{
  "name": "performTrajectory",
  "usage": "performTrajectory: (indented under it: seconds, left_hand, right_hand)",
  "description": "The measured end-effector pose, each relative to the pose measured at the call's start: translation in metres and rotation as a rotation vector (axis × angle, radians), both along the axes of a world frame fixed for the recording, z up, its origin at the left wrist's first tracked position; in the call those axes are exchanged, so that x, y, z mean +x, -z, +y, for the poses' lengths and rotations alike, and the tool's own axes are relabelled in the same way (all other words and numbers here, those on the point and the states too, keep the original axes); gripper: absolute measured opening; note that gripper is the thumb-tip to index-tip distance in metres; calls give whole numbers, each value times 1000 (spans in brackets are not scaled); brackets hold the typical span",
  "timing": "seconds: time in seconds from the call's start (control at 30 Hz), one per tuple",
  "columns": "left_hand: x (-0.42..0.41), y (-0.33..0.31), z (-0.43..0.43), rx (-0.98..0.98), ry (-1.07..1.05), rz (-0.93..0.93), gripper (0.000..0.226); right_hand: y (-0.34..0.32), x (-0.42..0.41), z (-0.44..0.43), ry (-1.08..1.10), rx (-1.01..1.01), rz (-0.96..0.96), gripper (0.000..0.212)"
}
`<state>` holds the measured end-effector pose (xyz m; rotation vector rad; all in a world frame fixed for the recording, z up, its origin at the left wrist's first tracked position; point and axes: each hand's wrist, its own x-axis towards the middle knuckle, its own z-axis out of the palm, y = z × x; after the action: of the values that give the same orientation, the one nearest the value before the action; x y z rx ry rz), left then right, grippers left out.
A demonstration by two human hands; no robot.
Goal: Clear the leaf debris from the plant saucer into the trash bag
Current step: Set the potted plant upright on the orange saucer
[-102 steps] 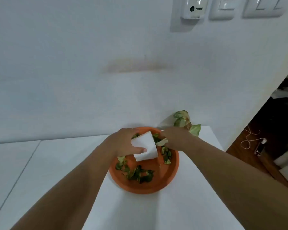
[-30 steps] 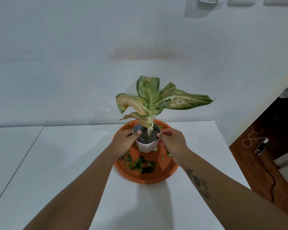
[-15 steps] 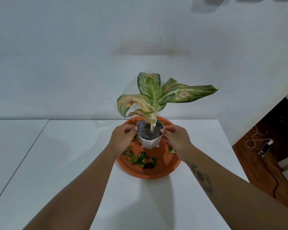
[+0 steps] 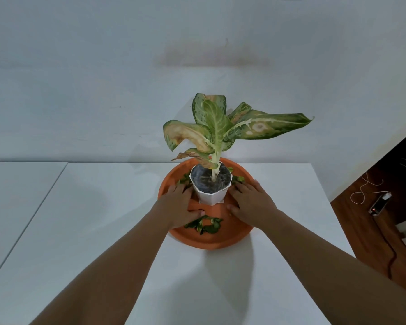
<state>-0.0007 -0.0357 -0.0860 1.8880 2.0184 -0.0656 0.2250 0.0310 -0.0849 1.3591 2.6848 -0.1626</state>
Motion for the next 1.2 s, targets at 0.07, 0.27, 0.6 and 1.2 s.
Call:
performTrajectory:
  seconds: [0.07, 0.27, 0.6, 1.2]
  left_hand:
    - [6, -3, -12, -1, 18, 3, 82]
    - [19, -23, -30, 1, 98, -198, 55]
    - [17, -10, -25, -39, 68, 27, 89]
    - [-3, -5, -12, 106, 59, -407, 14]
  right_hand:
    - [-2, 0, -16, -12, 18, -50, 60]
    - [-11, -9, -57, -25, -274, 229, 37]
    - [-4, -14, -37, 22, -239, 109, 78]
    - [-1, -39, -52, 216, -282, 456, 16]
